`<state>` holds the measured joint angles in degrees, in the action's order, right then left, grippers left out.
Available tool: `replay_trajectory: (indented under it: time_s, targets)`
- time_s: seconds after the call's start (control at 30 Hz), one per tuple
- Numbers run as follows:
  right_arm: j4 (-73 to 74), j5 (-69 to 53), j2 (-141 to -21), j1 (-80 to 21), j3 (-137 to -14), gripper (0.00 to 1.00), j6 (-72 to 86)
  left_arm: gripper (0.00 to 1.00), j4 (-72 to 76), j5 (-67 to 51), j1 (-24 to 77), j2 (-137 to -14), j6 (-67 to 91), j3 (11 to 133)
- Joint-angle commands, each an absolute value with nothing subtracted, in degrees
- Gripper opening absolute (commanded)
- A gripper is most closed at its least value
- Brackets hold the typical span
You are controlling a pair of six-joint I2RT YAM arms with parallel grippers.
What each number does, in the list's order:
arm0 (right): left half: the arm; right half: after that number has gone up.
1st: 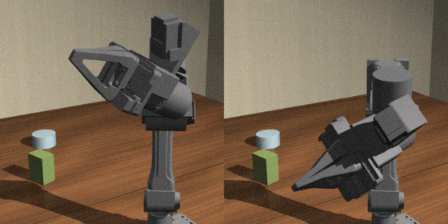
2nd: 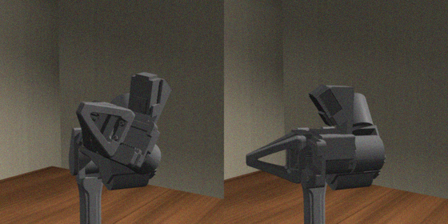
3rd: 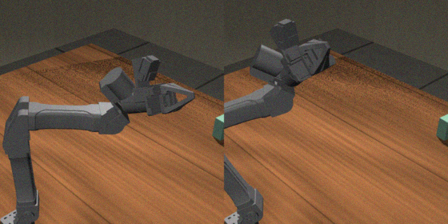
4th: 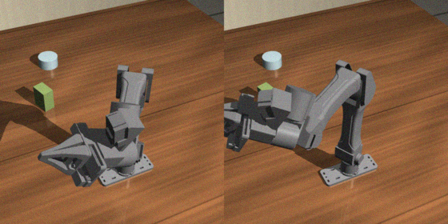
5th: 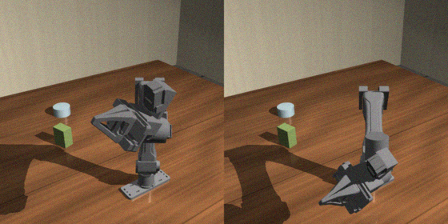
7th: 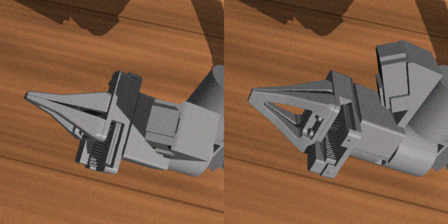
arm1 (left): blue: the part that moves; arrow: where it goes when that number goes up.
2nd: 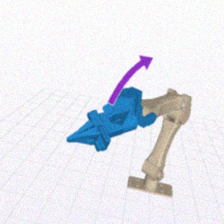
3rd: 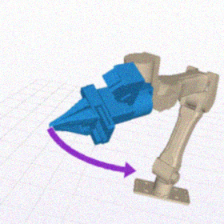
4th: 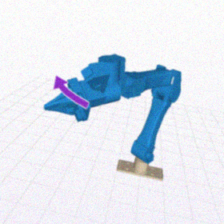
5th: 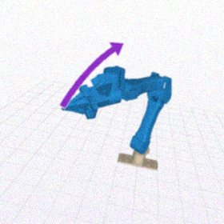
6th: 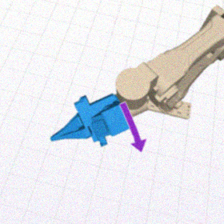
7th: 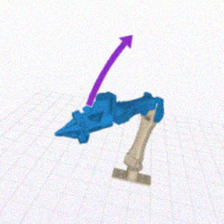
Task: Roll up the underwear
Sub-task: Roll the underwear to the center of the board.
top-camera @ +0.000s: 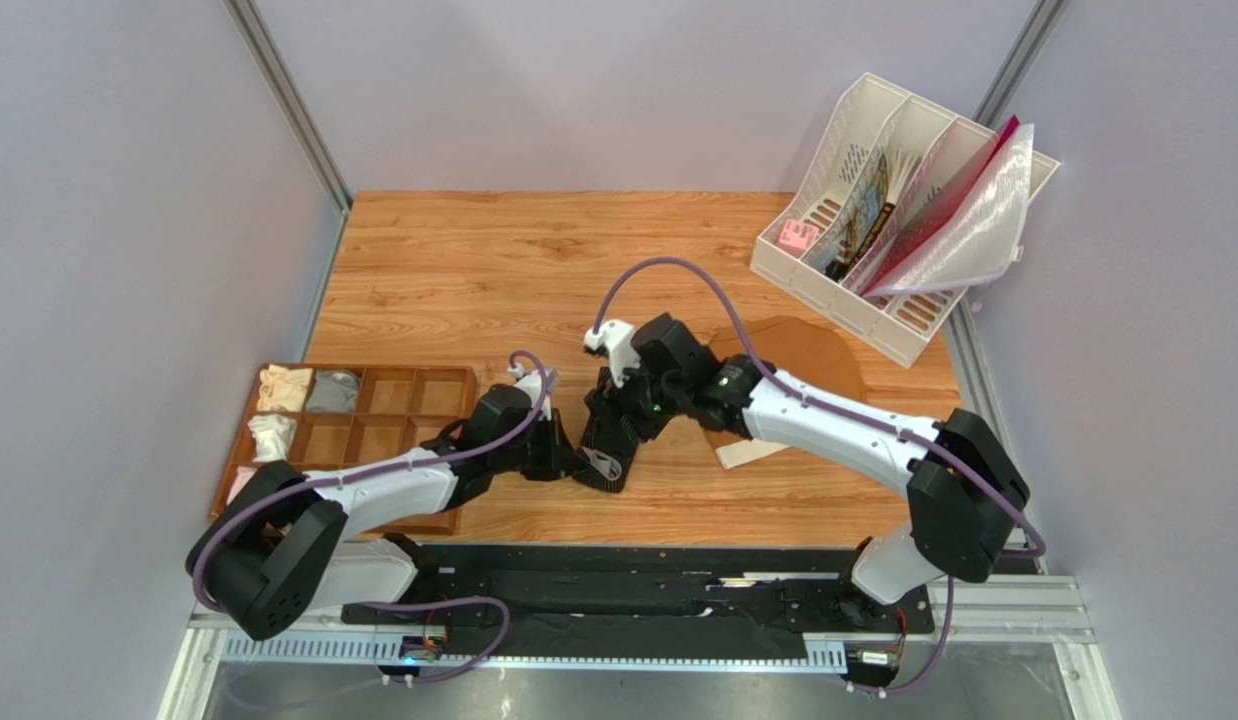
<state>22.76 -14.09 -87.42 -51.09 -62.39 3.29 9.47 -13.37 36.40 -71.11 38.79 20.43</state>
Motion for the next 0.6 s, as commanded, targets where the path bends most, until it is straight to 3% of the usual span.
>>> replay_trajectory:
  time_s: [0.0,0.23,0.57]
  targets:
    - [13.72,-7.22,-86.48,-60.71,-57.40,0.61,3.60,0.00,0.44,-14.06,36.56,-74.70,41.22,23.37]
    - [3.62,-3.52,-89.73,-65.39,-53.27,0.55,1.32,0.00,0.26,-16.78,36.47,-79.80,42.19,24.96]
    - [5.53,2.28,-92.55,-66.01,-52.12,0.50,-1.40,0.00,0.62,-19.33,35.42,-80.95,41.57,24.52]
